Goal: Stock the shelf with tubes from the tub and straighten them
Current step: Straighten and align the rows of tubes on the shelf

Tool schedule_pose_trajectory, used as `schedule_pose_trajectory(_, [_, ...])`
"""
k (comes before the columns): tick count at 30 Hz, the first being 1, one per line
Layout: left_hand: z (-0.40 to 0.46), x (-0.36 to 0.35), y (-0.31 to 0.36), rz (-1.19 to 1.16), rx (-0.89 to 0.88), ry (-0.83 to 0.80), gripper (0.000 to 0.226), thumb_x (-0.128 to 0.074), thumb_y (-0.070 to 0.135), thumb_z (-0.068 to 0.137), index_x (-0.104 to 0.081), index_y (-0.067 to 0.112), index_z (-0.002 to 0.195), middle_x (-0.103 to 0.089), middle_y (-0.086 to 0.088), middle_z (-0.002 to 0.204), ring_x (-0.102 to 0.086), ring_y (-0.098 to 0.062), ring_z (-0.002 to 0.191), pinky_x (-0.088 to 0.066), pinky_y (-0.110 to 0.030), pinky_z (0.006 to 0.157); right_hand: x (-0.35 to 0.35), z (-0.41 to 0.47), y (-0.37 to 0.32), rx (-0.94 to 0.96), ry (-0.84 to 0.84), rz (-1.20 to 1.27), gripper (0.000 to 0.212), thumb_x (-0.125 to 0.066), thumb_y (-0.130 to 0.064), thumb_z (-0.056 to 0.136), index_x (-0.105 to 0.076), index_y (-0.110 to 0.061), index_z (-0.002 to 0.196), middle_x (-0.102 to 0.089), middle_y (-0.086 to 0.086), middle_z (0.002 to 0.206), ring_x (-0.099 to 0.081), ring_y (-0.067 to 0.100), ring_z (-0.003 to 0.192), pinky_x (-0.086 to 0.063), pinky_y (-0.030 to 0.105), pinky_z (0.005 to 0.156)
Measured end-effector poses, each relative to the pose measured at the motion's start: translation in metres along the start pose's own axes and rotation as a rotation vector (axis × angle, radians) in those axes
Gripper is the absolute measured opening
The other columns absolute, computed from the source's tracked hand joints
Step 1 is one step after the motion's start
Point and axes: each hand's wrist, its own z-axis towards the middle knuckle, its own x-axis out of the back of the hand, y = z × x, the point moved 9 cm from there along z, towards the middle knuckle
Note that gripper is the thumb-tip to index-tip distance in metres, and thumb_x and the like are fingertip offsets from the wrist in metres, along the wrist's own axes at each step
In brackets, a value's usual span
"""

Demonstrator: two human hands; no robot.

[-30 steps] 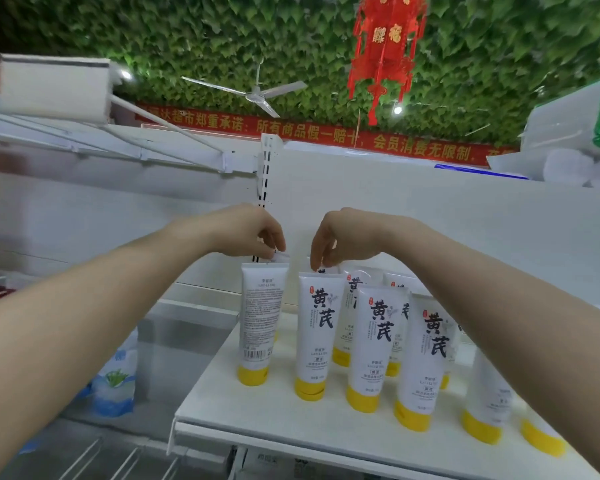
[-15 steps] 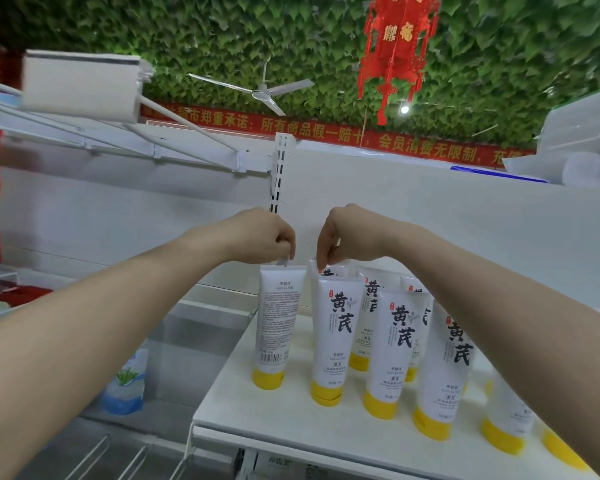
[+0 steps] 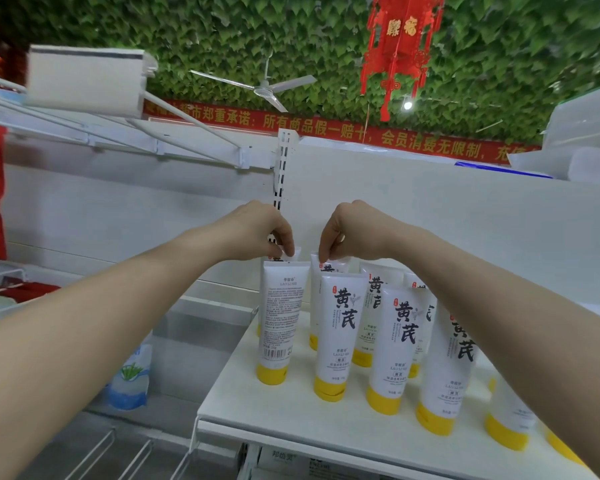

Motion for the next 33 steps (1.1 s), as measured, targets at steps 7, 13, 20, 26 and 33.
schedule_pose_trajectory(7, [0.000, -0.001, 0.002, 0.002, -0.002, 0.007, 0.019, -0.071, 0.011, 0.082, -0.075, 0.029, 0.085, -0.069, 0.016, 0.081, -0.057, 0.012, 0.069, -0.047, -0.018, 0.075, -0.002, 0.001, 0.001, -0.002, 0.035, 0.007, 0.025, -0.069, -0.002, 0.077, -0.079, -0.026, 0.079, -0.075, -0.004, 0.078, -0.067, 0.010, 0.076, -0.055, 0.028, 0.078])
schedule_pose_trajectory(13, [-0.004, -0.001, -0.001, 0.018, 0.025, 0.018, 0.027, -0.065, 0.009, 0.084, -0.071, 0.035, 0.083, -0.064, 0.017, 0.081, -0.058, -0.002, 0.080, -0.041, -0.021, 0.072, -0.003, 0.001, 0.002, -0.033, 0.040, -0.017, 0.029, -0.064, 0.001, 0.080, -0.078, -0.024, 0.080, -0.074, -0.002, 0.081, -0.067, 0.015, 0.080, -0.056, 0.032, 0.079])
schedule_pose_trajectory(20, [-0.019, 0.028, 0.013, -0.010, -0.013, 0.219, 0.018, -0.051, 0.026, 0.096, -0.069, 0.028, 0.101, -0.067, 0.012, 0.102, -0.058, -0.010, 0.098, -0.043, -0.029, 0.085, 0.010, -0.013, 0.004, -0.068, 0.019, 0.001, 0.027, -0.062, -0.006, 0.086, -0.077, -0.028, 0.090, -0.074, -0.008, 0.092, -0.066, 0.010, 0.094, -0.049, 0.023, 0.088])
schedule_pose_trajectory(26, [-0.048, 0.031, 0.037, -0.074, -0.078, 0.258, 0.023, -0.052, 0.041, 0.094, -0.068, 0.028, 0.103, -0.066, 0.012, 0.096, -0.057, -0.009, 0.093, -0.043, -0.028, 0.080, 0.027, -0.045, -0.015, -0.031, 0.075, 0.126, 0.014, -0.062, -0.028, 0.090, -0.075, -0.031, 0.096, -0.074, -0.013, 0.086, -0.064, 0.004, 0.095, -0.046, 0.024, 0.090])
schedule_pose_trajectory(33, [-0.076, 0.008, 0.049, -0.001, -0.092, 0.087, 0.042, -0.029, 0.029, 0.080, -0.057, 0.043, 0.107, -0.064, -0.002, 0.103, -0.053, -0.021, 0.095, -0.043, -0.036, 0.083, 0.004, -0.076, -0.035, -0.057, -0.101, 0.165, 0.021, -0.062, -0.049, 0.087, -0.072, -0.039, 0.102, -0.071, -0.020, 0.098, -0.062, -0.001, 0.099, -0.043, 0.027, 0.097])
